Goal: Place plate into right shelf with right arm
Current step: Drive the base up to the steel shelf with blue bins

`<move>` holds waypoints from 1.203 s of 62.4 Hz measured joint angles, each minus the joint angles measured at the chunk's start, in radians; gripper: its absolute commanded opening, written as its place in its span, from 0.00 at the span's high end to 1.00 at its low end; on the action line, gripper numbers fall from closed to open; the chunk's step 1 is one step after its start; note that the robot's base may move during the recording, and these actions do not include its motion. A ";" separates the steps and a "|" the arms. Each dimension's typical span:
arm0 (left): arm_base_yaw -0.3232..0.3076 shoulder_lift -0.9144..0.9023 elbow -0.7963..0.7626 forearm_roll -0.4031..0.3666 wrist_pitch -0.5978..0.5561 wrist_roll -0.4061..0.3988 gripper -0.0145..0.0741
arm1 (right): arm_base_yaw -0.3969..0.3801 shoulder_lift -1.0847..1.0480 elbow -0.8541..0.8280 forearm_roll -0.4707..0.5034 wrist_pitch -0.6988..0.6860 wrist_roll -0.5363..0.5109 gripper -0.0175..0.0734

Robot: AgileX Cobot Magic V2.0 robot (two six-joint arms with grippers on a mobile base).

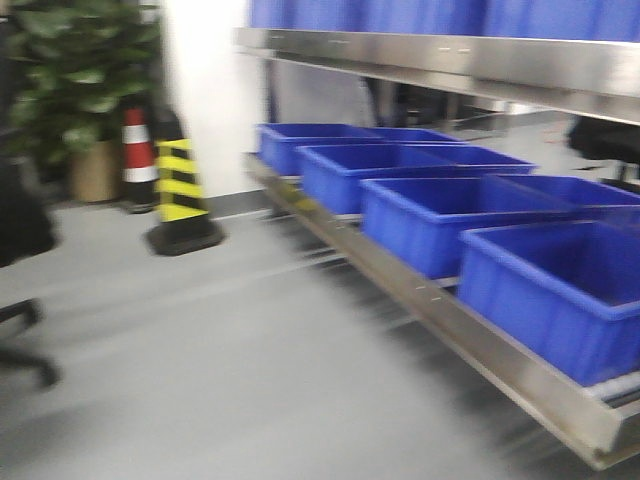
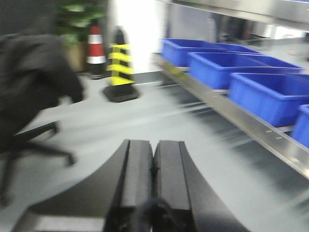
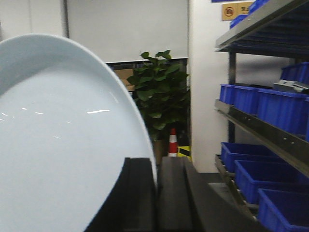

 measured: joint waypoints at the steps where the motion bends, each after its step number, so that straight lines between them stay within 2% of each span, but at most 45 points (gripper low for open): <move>1: 0.000 0.000 0.000 0.000 0.000 0.000 0.89 | 0.000 0.000 0.000 0.000 0.000 0.000 0.75; 75: 0.000 0.000 0.000 0.000 0.000 0.000 0.89 | 0.000 0.000 0.000 0.000 0.000 0.000 0.75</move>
